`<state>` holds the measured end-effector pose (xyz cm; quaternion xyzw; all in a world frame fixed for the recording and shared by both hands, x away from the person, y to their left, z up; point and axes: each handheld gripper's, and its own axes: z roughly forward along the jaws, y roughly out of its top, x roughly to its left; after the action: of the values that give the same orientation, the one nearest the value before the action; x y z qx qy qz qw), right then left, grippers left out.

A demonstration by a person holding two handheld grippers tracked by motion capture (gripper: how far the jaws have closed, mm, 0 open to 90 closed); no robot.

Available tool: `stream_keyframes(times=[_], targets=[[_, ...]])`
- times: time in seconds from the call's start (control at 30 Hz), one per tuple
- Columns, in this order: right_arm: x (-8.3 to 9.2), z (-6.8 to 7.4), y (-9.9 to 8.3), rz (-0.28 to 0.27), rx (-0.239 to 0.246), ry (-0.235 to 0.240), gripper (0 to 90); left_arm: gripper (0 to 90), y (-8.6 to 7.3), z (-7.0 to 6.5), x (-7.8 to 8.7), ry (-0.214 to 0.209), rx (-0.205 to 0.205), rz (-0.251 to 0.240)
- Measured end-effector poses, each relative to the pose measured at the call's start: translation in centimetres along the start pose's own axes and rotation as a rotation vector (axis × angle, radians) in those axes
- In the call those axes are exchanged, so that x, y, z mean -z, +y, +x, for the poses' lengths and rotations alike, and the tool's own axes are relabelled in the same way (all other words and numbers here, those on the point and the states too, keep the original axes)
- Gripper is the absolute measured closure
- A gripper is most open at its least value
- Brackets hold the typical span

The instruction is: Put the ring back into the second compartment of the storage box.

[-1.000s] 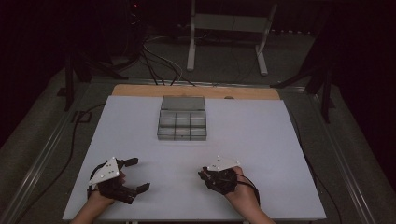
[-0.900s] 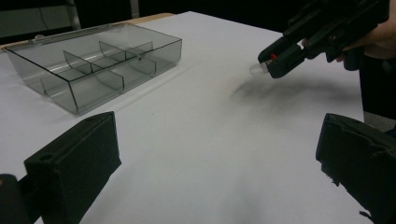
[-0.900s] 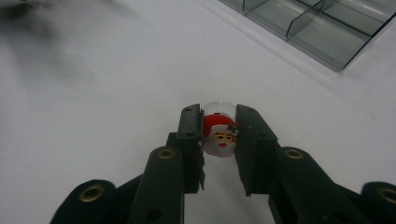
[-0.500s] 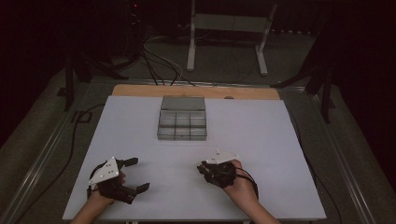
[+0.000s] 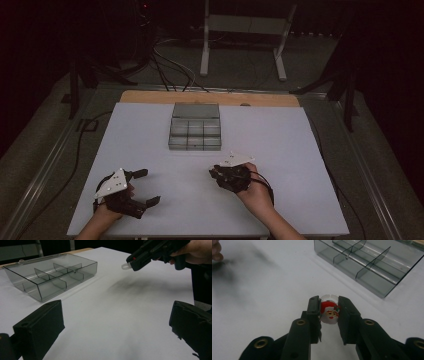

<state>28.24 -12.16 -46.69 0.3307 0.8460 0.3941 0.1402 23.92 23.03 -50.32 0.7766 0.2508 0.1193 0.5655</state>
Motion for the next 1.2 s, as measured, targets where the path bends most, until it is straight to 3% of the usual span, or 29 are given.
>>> stream_keyframes(times=[1.2], targets=[[-1.3,-2.2,4.6,-0.039,-0.016,-0.028,73.1,0.8,0.0,-0.1,0.0,-0.006,-0.003,0.002]])
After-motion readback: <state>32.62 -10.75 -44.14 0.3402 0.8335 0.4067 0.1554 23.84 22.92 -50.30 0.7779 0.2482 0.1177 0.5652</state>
